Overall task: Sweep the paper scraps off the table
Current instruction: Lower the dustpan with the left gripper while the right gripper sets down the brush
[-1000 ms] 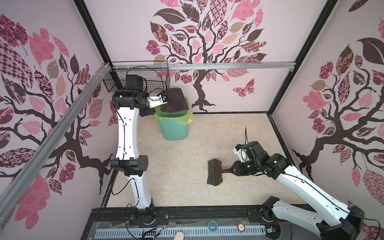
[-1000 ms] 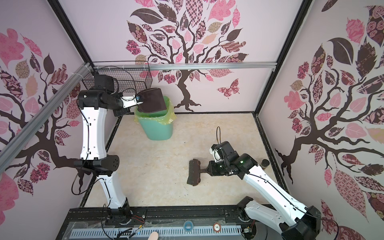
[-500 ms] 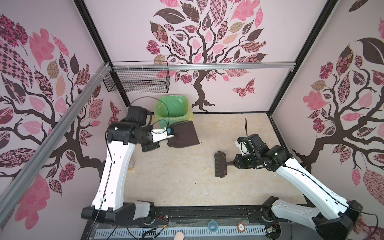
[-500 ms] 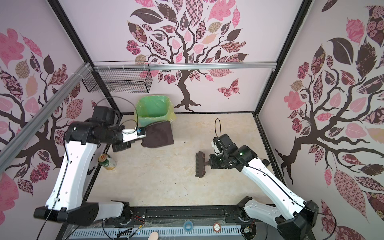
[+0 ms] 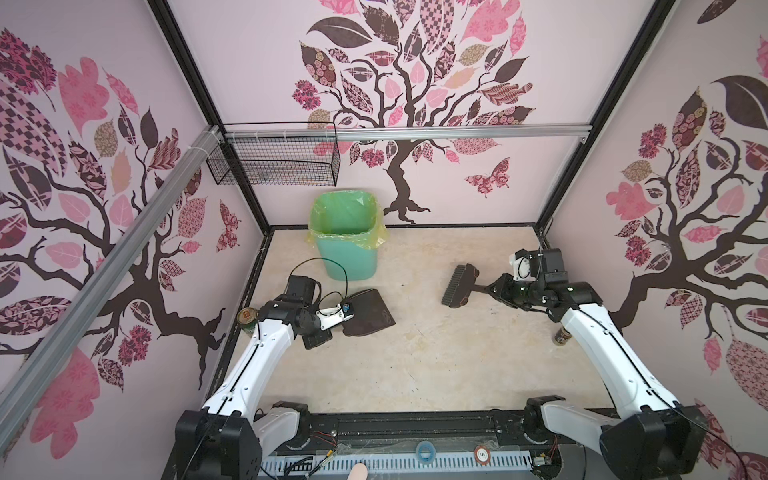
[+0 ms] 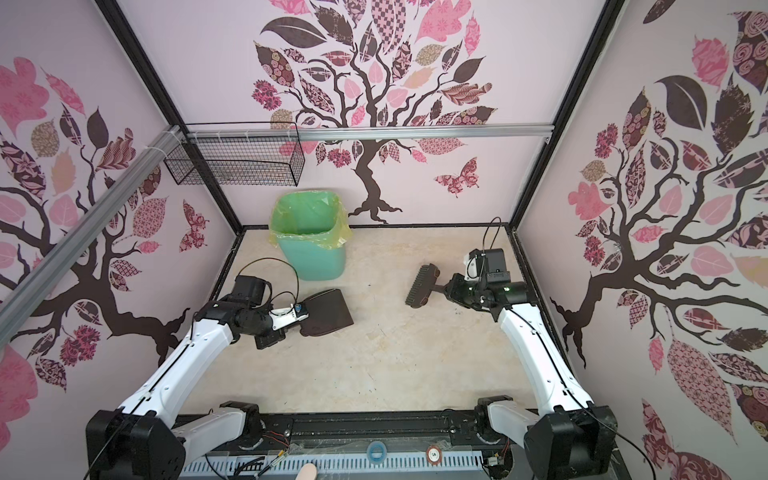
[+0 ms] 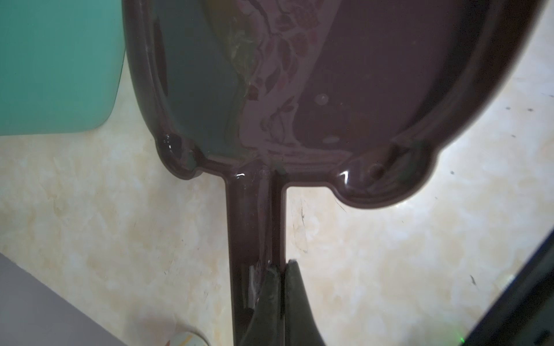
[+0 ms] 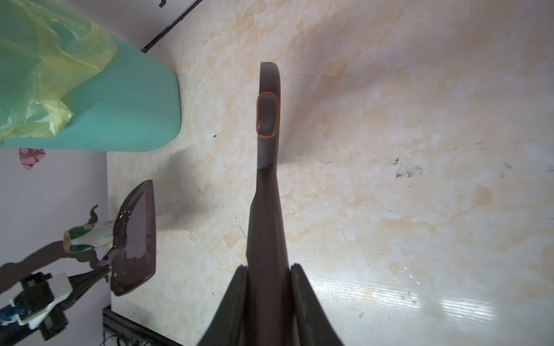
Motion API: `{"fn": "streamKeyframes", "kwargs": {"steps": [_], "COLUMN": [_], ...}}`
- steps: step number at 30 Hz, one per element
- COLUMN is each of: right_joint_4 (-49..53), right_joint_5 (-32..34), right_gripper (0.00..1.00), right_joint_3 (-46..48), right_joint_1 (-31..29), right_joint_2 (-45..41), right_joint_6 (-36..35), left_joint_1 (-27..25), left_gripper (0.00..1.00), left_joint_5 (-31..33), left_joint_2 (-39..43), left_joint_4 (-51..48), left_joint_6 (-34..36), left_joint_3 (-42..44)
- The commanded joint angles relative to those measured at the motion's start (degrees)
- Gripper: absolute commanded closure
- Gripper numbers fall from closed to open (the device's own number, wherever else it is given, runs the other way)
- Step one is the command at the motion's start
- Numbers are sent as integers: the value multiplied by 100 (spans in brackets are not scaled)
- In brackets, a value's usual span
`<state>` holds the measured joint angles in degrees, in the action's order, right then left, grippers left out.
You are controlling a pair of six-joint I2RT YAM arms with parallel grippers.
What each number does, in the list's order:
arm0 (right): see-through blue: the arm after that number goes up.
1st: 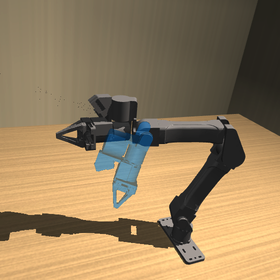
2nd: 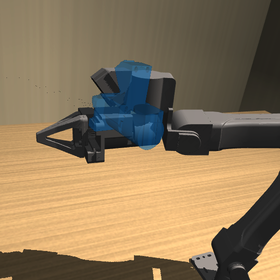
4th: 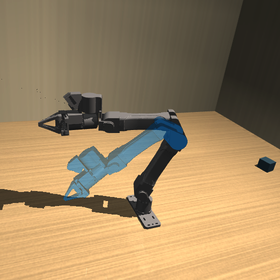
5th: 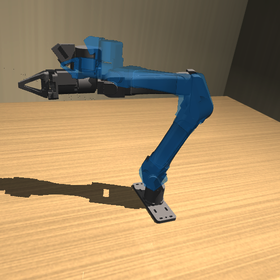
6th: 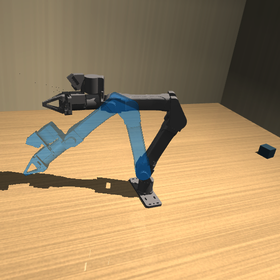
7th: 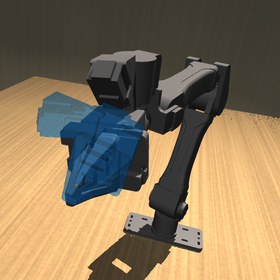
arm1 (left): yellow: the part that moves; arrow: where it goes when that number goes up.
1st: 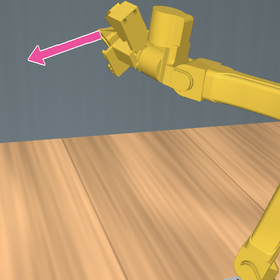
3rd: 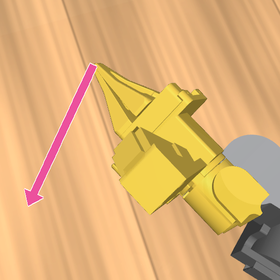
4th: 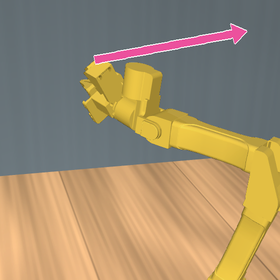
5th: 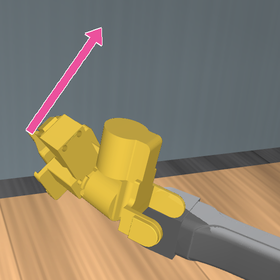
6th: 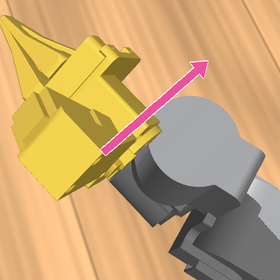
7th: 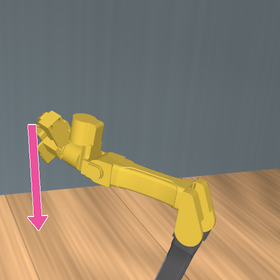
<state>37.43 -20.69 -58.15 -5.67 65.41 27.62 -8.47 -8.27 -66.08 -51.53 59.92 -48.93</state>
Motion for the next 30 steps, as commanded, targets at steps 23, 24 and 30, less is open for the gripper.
{"fn": "streamKeyframes", "kwargs": {"steps": [23, 24, 30], "right_joint_4": [-3779, -3845, -3770], "right_joint_5": [937, 901, 740], "right_gripper": [89, 86, 74], "right_joint_3": [3952, 4037, 4356], "right_joint_1": [118, 115, 118], "right_joint_2": [-888, -889, -1098], "right_joint_6": [3061, 3082, 3118], "left_joint_1": [-1009, -1008, -1008], "left_gripper": [71, 53, 39], "left_joint_5": [-26, -104, -441], "left_joint_2": [-1770, -1704, -966], "left_joint_4": [2608, 2445, 1377], "left_joint_6": [-509, -512, -601], "left_joint_3": [815, 753, 200]}}
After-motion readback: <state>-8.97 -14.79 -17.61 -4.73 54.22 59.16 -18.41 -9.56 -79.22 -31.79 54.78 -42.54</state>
